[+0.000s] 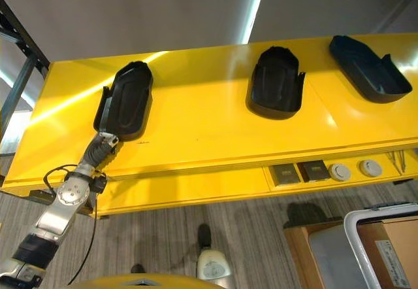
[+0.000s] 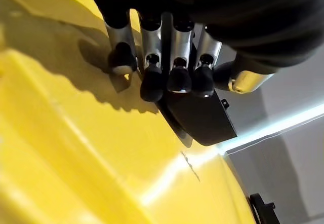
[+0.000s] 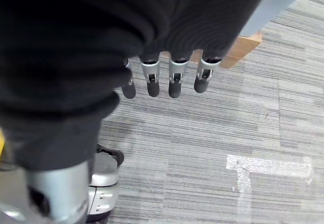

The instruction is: Move parts from the plastic box to the shelf.

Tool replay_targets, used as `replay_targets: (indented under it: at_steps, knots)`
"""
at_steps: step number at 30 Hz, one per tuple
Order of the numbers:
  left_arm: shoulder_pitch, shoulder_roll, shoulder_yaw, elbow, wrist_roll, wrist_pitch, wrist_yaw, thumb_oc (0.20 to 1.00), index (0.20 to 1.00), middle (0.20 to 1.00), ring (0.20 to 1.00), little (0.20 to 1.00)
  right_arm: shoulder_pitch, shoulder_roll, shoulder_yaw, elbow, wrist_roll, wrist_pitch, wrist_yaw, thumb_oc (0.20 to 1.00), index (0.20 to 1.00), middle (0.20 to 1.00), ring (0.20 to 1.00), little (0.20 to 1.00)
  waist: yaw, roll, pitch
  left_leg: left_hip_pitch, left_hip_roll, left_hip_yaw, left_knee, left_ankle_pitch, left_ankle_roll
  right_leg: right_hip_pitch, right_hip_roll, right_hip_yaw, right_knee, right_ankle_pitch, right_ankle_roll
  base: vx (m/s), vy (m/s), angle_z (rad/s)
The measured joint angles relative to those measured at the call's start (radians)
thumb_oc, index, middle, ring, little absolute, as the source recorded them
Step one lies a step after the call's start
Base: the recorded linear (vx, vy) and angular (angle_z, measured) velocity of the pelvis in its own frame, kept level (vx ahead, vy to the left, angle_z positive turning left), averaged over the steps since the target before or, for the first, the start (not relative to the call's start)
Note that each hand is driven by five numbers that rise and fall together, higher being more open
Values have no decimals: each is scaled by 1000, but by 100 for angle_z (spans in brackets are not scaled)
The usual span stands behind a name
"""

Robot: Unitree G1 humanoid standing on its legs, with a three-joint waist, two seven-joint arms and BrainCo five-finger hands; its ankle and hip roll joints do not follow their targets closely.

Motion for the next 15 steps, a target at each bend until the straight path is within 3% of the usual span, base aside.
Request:
replay_targets:
  at_steps: [5, 10, 11, 12, 13, 15]
  knots:
    - [-115, -13, -12, 72, 0, 3, 60, 200, 200, 200, 200, 200, -12, -2, 2, -24, 8, -1, -19, 1000, 1000, 1000, 1000, 1000, -19, 3, 9, -15, 1, 3, 0, 1, 0, -19, 3, 0, 0, 10, 4, 20, -16, -3]
    - [-75, -13, -16, -25, 3, 3, 52, 200, 200, 200, 200, 200, -14, -5, -1, -29, 18, -1, -20, 1000, 1000, 1000, 1000, 1000, -22, 3, 9, 8, 8, 5, 0, -4, -1, 6, 9, -3, 7, 15, -2, 30, -16, 0]
    - [-41, -13, -17, -72, 6, 1, 47, 322, 322, 322, 322, 322, -13, -6, -2, -29, 18, -1, -20, 1000, 1000, 1000, 1000, 1000, -20, 2, 10, 22, 9, 5, 0, -9, -1, 21, 12, -1, 7, 14, -1, 0, 0, 0]
    - [-18, -13, -18, -98, 16, -4, 36, 868, 868, 868, 868, 868, -12, -6, -2, -30, 19, -1, -21, 1000, 1000, 1000, 1000, 1000, -11, 2, 9, 33, 11, 3, 0, -13, -2, 34, 13, -3, 7, 11, 1, 0, 0, 0]
    - [18, -13, -16, -117, 29, -9, 28, 1000, 1000, 1000, 1000, 1000, -31, -5, -1, -32, 20, -1, -21, 1000, 1000, 1000, 1000, 1000, 7, 1, 8, 44, 13, 2, 0, -17, -2, 49, 11, -7, 7, 2, 1, 0, 0, 0]
    - [120, -12, -17, -164, 57, -15, 18, 1000, 1000, 1000, 1000, 1000, -24, -5, -11, -24, 40, 1, -22, 1000, 1000, 1000, 1000, 1000, 18, -3, -7, 67, 16, -5, 0, -28, -2, 81, 12, -12, 0, -26, 2, -10, 11, 14]
